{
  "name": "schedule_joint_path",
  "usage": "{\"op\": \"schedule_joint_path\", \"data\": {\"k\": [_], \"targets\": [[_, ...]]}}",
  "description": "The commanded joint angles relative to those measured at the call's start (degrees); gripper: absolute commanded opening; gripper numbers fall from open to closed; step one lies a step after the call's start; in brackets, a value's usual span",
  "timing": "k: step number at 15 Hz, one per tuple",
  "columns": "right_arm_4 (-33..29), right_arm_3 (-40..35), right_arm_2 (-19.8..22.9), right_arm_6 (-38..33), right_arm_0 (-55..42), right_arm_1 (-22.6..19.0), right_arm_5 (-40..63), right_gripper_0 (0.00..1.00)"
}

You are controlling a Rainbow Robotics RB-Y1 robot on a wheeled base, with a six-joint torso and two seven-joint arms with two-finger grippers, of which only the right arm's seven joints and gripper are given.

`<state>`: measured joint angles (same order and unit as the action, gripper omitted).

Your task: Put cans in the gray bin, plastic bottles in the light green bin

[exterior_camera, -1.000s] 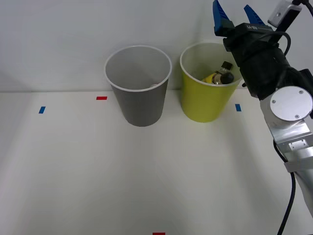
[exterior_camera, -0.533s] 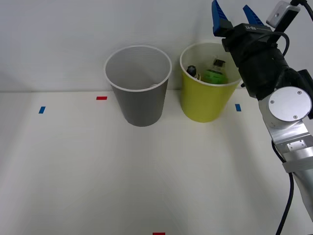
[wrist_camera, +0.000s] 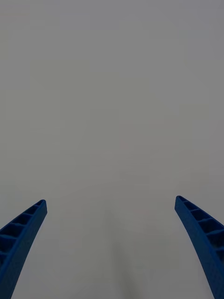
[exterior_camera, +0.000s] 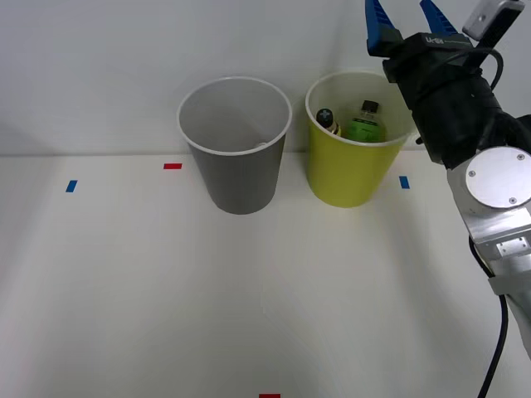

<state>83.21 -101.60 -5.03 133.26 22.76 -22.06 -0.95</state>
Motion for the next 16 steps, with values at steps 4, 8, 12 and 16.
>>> {"op": "schedule_joint_path", "data": {"k": [4, 8, 12, 16], "targets": [[1.25, -18.73, 0.02, -1.16, -18.98, -6.68, -1.86, 0.93], [1.43, -27.96, -0.07, -1.42, -32.95, -8.26, -6.43, 0.94], [-0.15, -33.14, -0.07, -1.42, -44.73, -10.9, -9.77, 0.93], [-4.28, -34.37, -0.07, -1.42, -53.34, -13.27, -10.21, 0.93]]}}
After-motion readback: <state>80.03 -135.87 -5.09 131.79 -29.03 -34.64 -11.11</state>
